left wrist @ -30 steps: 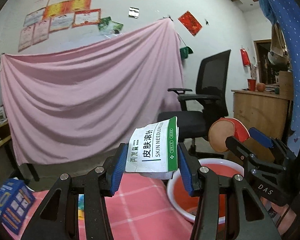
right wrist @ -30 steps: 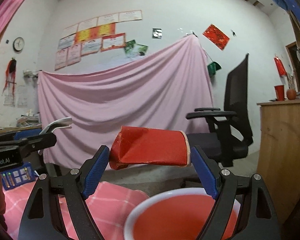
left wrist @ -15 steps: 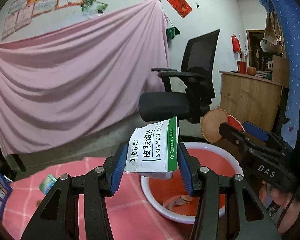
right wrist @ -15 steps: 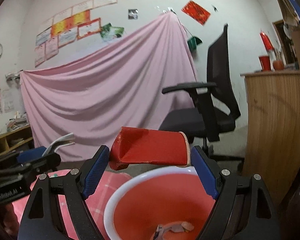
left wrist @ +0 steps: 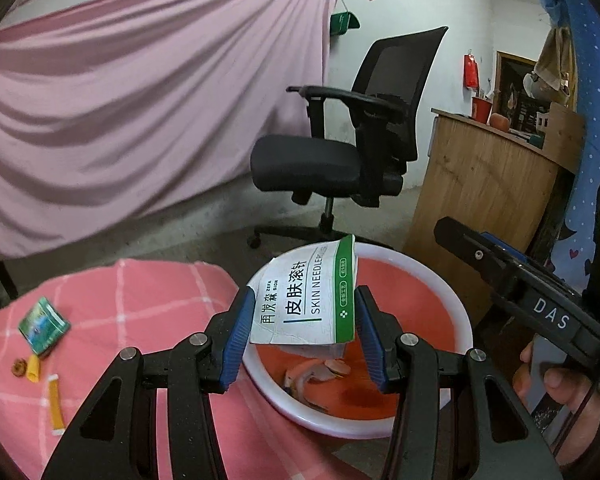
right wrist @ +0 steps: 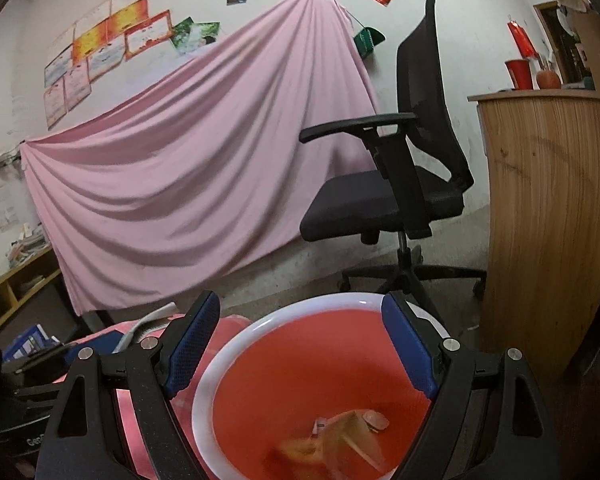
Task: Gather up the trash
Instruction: 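Carry the packet and red paddle over the bucket and open both tools, then move both tools back over the remaining trash on the table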
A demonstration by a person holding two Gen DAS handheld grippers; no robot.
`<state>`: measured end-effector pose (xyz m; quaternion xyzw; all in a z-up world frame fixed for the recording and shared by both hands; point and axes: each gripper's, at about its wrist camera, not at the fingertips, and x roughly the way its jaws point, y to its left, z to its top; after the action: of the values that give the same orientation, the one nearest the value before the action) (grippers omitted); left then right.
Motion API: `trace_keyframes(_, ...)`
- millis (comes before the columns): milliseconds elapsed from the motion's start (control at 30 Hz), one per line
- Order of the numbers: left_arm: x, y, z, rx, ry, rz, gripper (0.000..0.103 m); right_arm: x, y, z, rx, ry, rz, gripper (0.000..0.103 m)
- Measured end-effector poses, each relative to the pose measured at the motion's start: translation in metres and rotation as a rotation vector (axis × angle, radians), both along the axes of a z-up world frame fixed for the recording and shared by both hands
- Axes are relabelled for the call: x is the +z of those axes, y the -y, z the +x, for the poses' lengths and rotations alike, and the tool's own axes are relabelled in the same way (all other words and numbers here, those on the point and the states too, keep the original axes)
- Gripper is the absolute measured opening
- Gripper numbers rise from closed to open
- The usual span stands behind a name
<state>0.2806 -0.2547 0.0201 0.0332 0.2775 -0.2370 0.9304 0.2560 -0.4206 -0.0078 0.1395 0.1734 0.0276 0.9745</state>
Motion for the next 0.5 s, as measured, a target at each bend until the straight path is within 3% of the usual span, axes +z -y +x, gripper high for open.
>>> trace_keyframes(233, -0.002, -0.003, 0.006, 0.009, -0.049, -0.010, 0.048, 0.000, 0.003, -0.001, -0.015, -0.009, 0.010, 0.083)
trace_keyframes(500, 0.001, -0.014, 0.004, 0.029, -0.043, -0.020, 0.055, 0.001, 0.002, 0.001, -0.026, -0.016, 0.000, 0.085)
